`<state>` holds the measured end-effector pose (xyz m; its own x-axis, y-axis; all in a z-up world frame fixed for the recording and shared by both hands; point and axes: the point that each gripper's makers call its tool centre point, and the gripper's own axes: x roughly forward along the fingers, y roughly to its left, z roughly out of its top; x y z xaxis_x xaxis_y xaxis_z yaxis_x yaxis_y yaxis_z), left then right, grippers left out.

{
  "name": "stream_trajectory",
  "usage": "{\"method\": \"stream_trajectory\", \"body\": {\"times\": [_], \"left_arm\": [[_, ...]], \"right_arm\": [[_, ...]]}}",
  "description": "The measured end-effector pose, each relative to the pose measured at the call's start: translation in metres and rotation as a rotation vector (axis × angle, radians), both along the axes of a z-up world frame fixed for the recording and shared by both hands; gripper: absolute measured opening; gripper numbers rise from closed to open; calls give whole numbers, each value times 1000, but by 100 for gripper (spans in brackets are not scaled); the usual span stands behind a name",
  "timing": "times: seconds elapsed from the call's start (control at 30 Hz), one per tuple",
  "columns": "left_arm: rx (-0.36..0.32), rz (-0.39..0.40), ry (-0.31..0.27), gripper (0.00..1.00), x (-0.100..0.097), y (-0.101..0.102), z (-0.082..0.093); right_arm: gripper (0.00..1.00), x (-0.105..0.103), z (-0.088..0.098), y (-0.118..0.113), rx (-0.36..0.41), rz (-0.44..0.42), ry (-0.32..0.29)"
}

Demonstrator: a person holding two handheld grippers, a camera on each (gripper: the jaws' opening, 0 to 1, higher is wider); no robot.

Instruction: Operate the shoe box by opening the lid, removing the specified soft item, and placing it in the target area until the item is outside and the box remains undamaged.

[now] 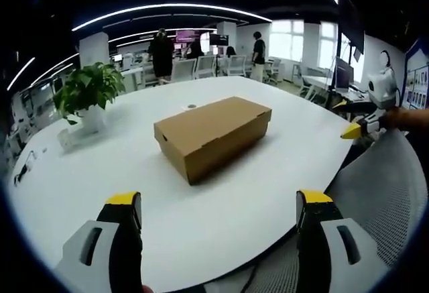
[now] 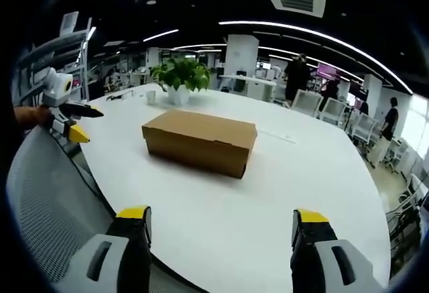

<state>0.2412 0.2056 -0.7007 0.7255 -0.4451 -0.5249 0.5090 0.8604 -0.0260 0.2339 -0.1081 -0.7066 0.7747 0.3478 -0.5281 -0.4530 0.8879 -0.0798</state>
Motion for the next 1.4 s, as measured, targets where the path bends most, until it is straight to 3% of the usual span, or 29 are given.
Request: {"method": "stream_trajectory", "body": {"times": [0.33,1.4], "left_arm": [[15,14,15,98,7,4,6],[25,28,2,90,59,2,9]], "right_arm": [[86,10,11,11,1,32,-3],[82,59,-3,29,-47,169,23]]}}
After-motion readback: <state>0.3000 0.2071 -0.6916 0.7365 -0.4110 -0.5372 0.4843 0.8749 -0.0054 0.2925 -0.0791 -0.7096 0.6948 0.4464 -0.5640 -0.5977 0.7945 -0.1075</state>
